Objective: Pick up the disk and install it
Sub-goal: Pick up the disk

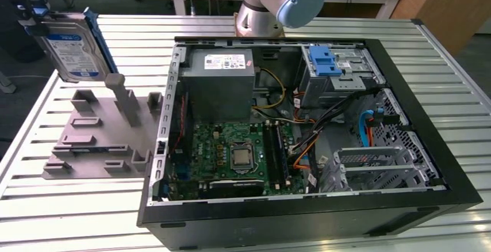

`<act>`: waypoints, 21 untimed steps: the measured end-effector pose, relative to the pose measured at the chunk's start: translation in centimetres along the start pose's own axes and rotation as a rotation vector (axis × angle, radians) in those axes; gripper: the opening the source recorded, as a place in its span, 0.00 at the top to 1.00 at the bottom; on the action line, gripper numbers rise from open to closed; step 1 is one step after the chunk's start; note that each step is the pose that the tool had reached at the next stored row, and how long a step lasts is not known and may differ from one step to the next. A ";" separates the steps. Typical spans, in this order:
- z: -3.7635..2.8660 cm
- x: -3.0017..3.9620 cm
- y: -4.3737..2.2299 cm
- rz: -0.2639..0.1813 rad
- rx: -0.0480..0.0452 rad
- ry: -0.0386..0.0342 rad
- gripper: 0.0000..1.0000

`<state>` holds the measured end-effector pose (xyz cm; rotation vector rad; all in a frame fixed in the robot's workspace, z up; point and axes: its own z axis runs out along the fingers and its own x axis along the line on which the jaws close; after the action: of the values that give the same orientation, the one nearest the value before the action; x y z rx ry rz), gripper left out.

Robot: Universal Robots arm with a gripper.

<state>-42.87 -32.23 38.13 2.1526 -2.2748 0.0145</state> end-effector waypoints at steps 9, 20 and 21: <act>-0.39 0.00 0.00 0.000 0.0000 0.0000 0.64; -0.79 0.00 0.00 0.000 0.0000 0.0000 0.64; -0.83 0.00 0.00 0.000 0.0001 0.0000 0.64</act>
<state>-42.87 -32.22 38.96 2.1527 -2.2748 0.0145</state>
